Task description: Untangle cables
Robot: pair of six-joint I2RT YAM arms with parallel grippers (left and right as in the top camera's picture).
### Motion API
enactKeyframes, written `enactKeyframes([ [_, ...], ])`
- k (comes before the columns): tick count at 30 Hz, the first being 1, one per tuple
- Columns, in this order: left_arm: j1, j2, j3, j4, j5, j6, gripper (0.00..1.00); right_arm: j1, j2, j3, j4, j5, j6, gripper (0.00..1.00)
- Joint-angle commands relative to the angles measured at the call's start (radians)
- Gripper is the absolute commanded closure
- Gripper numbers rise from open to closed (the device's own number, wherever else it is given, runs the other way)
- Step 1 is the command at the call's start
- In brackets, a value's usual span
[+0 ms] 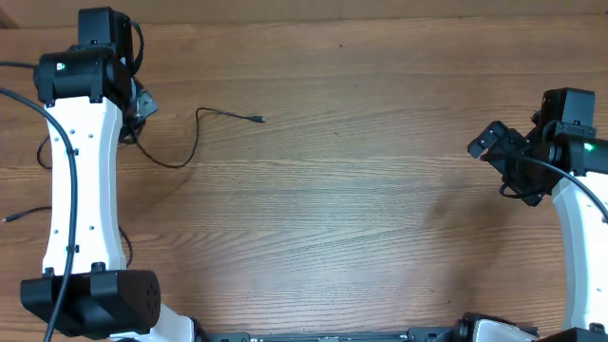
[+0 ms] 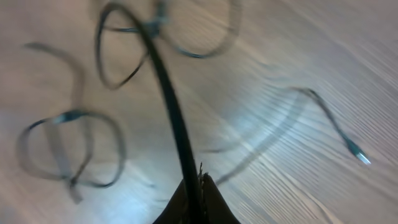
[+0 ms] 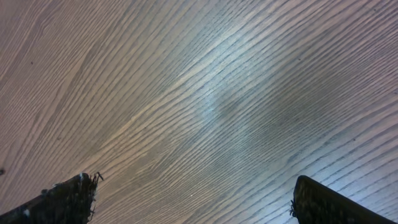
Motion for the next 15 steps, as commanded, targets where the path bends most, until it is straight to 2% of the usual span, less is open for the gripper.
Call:
enactKeyframes([
  [1, -0.013, -0.001, 0.009, 0.015, 0.209, 0.211, 0.96, -0.004, -0.002, 0.021, 0.003, 0.01, 0.001, 0.0],
  [7, -0.011, -0.042, 0.089, -0.039, 0.247, 0.231, 0.96, -0.004, -0.002, 0.021, 0.003, 0.01, 0.001, 0.0],
  [10, -0.012, -0.08, 0.152, -0.048, 0.26, 0.279, 0.96, -0.004, -0.002, 0.021, 0.003, 0.01, 0.001, 0.0],
  [13, -0.012, -0.119, 0.211, -0.04, 0.354, 0.375, 0.96, -0.004, -0.002, 0.021, 0.003, 0.01, 0.0, 0.0],
  [15, -0.012, -0.144, 0.238, -0.026, 0.486, 0.448, 0.96, -0.004, -0.002, 0.021, 0.003, 0.01, 0.0, 0.0],
])
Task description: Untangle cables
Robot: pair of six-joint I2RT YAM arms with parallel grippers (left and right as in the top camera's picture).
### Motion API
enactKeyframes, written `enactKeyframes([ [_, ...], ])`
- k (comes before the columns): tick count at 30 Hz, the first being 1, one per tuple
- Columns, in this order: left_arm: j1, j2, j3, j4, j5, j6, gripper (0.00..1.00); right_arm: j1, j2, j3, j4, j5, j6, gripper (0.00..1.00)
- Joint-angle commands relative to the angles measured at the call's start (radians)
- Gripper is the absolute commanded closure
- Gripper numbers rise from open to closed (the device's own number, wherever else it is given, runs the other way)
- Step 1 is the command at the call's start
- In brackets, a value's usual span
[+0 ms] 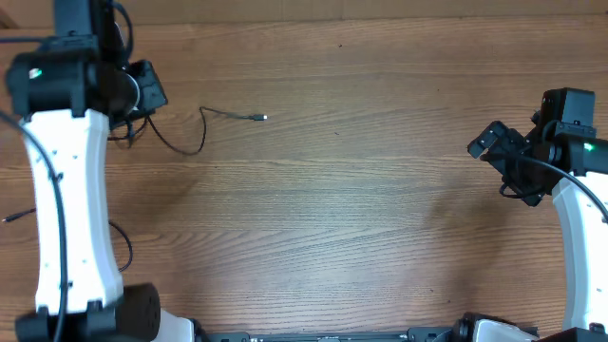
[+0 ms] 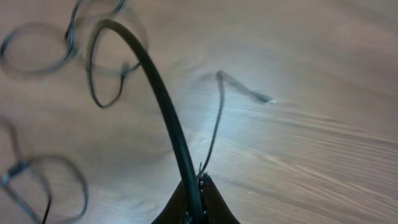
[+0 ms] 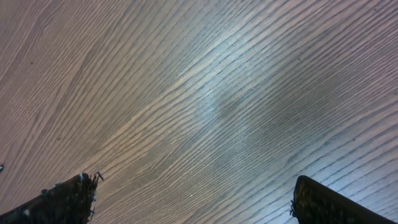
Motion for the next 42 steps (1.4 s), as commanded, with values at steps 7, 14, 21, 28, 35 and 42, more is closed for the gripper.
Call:
enactKeyframes([
  [7, -0.005, -0.096, 0.079, -0.027, 0.459, 0.374, 0.96, -0.004, -0.002, 0.021, 0.003, 0.01, 0.0, 0.0],
  [14, 0.014, -0.094, 0.079, -0.085, 0.188, 0.358, 0.96, -0.004, -0.002, 0.021, 0.003, 0.01, 0.0, 0.0],
  [21, 0.021, -0.089, 0.079, -0.079, -0.161, 0.339, 0.96, -0.004, -0.002, 0.021, 0.003, 0.01, 0.0, 0.0],
  [28, 0.021, -0.134, 0.132, -0.075, 0.069, 0.434, 0.96, -0.004, -0.002, 0.021, 0.003, 0.01, 0.0, 0.0],
  [35, 0.034, -0.177, 0.187, -0.085, 0.127, 0.476, 0.96, -0.004, -0.002, 0.021, 0.003, 0.01, 0.0, 0.0],
  [42, 0.172, -0.173, 0.187, -0.091, 0.264, 0.543, 0.96, -0.004, -0.002, 0.021, 0.003, 0.01, 0.0, 0.0],
])
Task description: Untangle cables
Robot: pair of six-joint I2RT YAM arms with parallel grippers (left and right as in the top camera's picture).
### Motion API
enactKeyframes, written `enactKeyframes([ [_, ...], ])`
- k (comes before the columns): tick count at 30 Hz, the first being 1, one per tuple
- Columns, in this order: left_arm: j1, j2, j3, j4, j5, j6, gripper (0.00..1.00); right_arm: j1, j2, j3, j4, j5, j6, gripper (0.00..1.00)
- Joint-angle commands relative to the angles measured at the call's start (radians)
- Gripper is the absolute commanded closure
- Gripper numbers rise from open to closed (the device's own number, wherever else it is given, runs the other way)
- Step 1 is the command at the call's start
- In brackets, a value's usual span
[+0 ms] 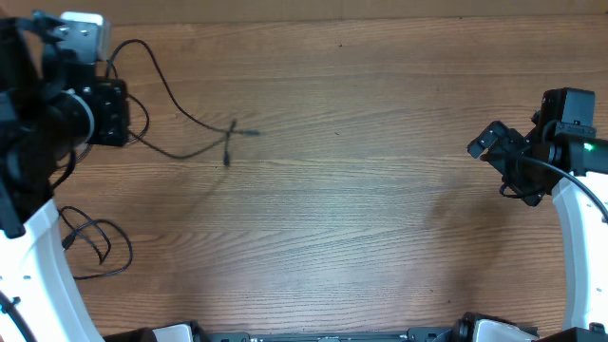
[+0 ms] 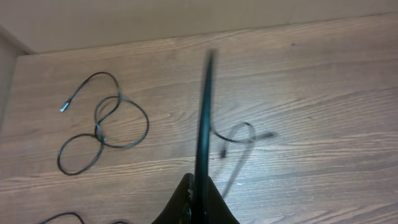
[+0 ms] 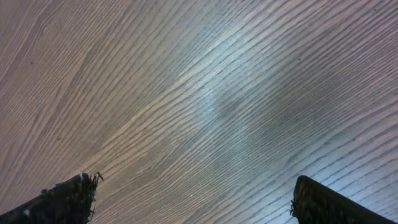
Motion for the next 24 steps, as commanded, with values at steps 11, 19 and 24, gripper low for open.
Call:
enactKeyframes([
  [11, 0.18, 0.148, -0.057, 0.008, 0.274, 0.199, 0.96, -0.004, -0.002, 0.021, 0.003, 0.01, 0.001, 0.0],
  [19, 0.14, 0.342, -0.057, 0.077, 0.339, 0.205, 0.96, -0.004, -0.002, 0.021, 0.003, 0.01, 0.001, 0.0],
  [24, 0.061, 0.421, -0.057, 0.09, 0.493, 0.303, 0.96, -0.004, -0.002, 0.021, 0.003, 0.01, 0.001, 0.0],
])
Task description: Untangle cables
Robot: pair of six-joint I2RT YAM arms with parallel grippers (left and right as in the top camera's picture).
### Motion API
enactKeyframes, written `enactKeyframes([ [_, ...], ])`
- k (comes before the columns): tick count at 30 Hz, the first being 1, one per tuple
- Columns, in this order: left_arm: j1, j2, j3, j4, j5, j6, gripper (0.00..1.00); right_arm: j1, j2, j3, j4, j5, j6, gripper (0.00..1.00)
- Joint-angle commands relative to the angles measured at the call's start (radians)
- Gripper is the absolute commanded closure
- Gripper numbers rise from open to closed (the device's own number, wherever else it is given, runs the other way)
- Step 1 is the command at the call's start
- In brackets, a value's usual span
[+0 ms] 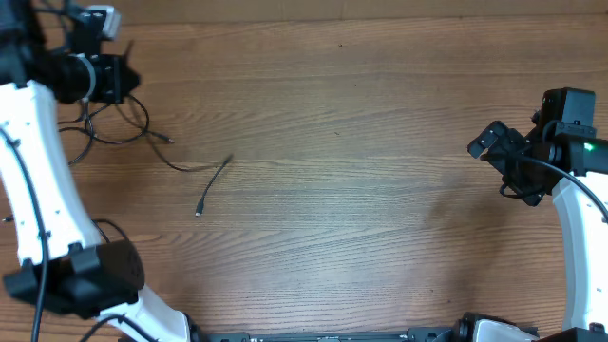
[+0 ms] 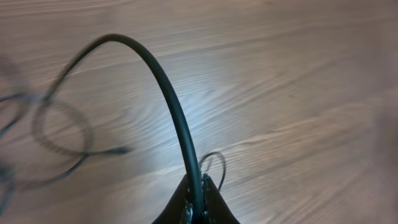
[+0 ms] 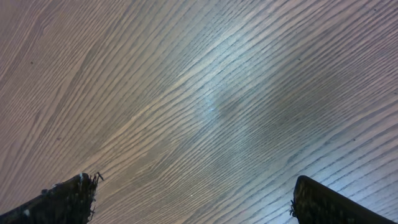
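Observation:
Black cables lie on the wooden table (image 1: 361, 209). My left gripper (image 1: 116, 80) sits at the far left and is shut on a thick black cable (image 2: 169, 102). In the left wrist view that cable arches up from between the fingers of the left gripper (image 2: 196, 206). Below the gripper lies a bunch of cable loops (image 1: 122, 120). A thin strand (image 1: 211, 182) runs right from them and ends in a small plug. My right gripper (image 3: 193, 205) hangs open over bare wood at the right edge (image 1: 486, 141).
Another bit of cable (image 1: 106, 228) shows at the lower left, partly behind the left arm's base (image 1: 76, 280). The left arm's white link (image 1: 38, 161) crosses the table's left side.
The left gripper, still shut on the cable, has moved up toward the far left corner. The cable's free end now lies lower and further left. The right arm has not moved.
First the left gripper was shut on a cable close above tangled loops at the far left. Then it was further left, then much higher, with a separate coil lying at the lower left. Now the strand trails to mid-left. The right gripper stayed open throughout.

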Motion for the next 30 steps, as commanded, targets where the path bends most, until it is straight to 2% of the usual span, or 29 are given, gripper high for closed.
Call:
enactKeyframes([
  [1, -0.079, 0.042, -0.002, 0.003, 0.189, 0.135, 0.96, -0.004, -0.002, 0.021, 0.003, 0.01, 0.001, 0.0],
  [4, -0.139, 0.076, -0.002, -0.005, 0.189, 0.187, 0.96, -0.004, -0.002, 0.021, 0.003, 0.01, 0.001, 0.0],
  [10, -0.257, 0.161, -0.002, -0.113, -0.044, 0.212, 0.96, -0.004, -0.002, 0.021, 0.003, 0.01, 0.001, 0.0],
  [14, -0.304, 0.215, -0.003, -0.257, -0.195, 0.187, 0.96, -0.004, -0.002, 0.021, 0.003, 0.01, 0.001, 0.0],
  [19, -0.307, 0.238, -0.005, -0.255, -0.482, -0.166, 0.95, -0.004, -0.002, 0.021, 0.003, 0.01, 0.0, 0.0],
  [24, -0.29, 0.239, -0.005, -0.253, -0.78, -0.453, 0.96, -0.004, -0.002, 0.021, 0.003, 0.01, 0.001, 0.0],
  [30, -0.275, 0.239, -0.05, -0.172, -0.72, -0.649, 0.95, -0.004, -0.002, 0.021, 0.003, 0.01, 0.001, 0.0],
])
